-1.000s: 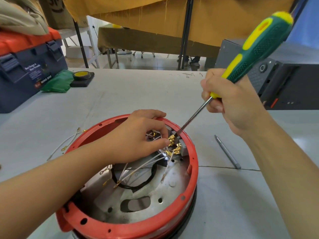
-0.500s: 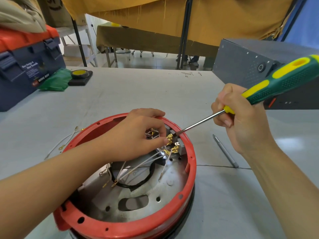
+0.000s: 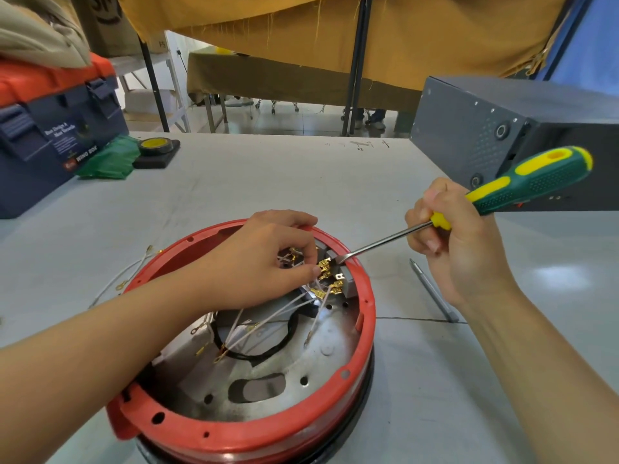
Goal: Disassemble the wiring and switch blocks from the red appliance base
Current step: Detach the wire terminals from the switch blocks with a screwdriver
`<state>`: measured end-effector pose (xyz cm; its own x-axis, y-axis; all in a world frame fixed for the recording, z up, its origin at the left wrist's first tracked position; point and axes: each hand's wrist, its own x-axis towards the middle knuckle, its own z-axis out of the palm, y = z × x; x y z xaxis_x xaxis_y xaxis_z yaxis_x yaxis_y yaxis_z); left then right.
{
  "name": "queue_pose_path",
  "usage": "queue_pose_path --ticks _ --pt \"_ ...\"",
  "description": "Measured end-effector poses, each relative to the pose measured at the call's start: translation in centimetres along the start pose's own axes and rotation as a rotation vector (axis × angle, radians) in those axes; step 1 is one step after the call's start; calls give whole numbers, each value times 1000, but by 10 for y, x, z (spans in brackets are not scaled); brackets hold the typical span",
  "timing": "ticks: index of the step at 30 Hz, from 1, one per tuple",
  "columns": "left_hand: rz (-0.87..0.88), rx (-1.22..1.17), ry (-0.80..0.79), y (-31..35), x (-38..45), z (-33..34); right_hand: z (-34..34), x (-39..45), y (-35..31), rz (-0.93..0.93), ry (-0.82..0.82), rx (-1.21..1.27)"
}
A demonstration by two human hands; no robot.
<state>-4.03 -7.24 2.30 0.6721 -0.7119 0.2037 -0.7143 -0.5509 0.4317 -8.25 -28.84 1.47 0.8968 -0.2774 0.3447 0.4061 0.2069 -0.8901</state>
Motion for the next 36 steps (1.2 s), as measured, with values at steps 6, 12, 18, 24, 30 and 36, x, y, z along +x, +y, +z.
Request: queue_pose_path --ticks 6,12,18,24,30,36 --pt "-10 -5 0 1 -1 0 -1 -2 -1 -10 73 45" --pt "-17 -20 7 1 -1 1 3 4 -10 -42 145 90" --pt "-32 -43 8 2 -1 0 22 14 -5 -82 191 129" --pt "-30 -38 18 1 1 0 16 8 10 -8 211 123" --pt "-5 -22 2 -1 -1 0 7 8 7 -18 265 152" --pt "-22 -64 19 -1 0 0 7 8 6 -36 241 136"
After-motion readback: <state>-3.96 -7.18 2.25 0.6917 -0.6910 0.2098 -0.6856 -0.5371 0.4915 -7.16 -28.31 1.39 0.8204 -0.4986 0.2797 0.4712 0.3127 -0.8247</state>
